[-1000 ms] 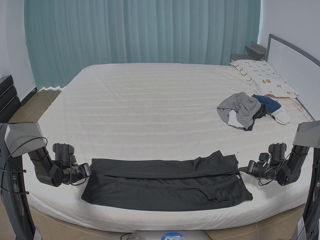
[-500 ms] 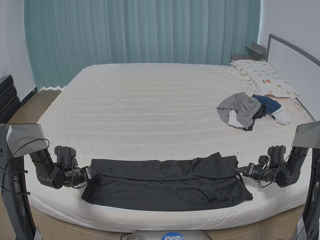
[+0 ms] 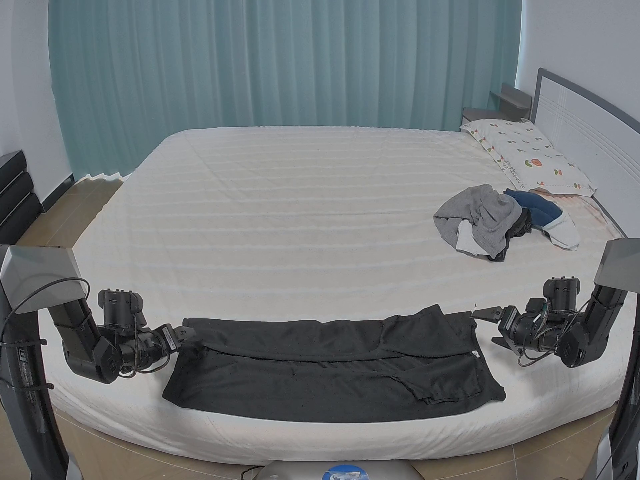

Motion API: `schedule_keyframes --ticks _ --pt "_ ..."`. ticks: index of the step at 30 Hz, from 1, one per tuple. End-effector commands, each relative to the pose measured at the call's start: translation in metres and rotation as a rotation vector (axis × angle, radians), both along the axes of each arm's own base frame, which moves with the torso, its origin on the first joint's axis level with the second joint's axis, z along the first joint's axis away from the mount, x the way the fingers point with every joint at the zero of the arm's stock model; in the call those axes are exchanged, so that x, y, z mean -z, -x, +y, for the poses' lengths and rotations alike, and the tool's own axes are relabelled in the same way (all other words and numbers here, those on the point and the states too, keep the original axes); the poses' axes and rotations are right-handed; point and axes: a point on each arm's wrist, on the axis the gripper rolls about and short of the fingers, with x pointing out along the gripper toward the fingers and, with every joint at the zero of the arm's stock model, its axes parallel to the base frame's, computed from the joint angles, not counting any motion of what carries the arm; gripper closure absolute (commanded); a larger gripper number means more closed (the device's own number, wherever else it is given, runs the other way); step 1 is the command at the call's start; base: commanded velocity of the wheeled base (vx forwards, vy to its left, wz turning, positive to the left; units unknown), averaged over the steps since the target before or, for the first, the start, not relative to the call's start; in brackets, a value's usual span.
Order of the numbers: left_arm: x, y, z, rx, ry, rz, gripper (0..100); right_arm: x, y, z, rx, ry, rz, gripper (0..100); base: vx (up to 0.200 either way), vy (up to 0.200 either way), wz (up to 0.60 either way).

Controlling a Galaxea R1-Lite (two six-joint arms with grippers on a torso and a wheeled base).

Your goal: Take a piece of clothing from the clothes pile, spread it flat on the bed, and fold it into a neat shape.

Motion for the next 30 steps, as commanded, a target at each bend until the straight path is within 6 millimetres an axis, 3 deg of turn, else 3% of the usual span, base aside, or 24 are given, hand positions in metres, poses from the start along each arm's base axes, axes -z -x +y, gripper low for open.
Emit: schedule_keyframes --ticks 1,4,11,13,21,30 --pt "-0.031 -0.021 0.002 -0.088 0.169 -0.116 0 -0.013 -0.002 0.000 0.040 -0.041 -0.022 0 0.000 0.000 0.00" --pt "-0.036 -0.036 0.001 -0.110 0.268 -0.142 0 -0.011 -0.002 -0.001 0.042 -0.044 -0.018 0 0.000 0.000 0.00" --pt "-0.032 -0.071 0.002 -0.107 0.265 -0.142 0 -0.006 -0.009 0.007 0.022 -0.050 -0.014 0 0.000 0.000 0.00" --pt "-0.020 -0.077 0.003 -0.108 0.254 -0.115 0 -0.005 -0.008 0.007 0.021 -0.050 -0.008 0 0.000 0.000 0.00" --pt "0.003 -0.073 -0.001 -0.042 0.123 -0.072 0 0.001 -0.007 0.006 0.025 -0.049 0.011 0 0.000 0.000 0.00" --pt "0.009 -0.065 -0.008 -0.017 0.106 -0.038 0 0.002 -0.007 0.007 0.022 -0.049 0.017 0 0.000 0.000 0.00"
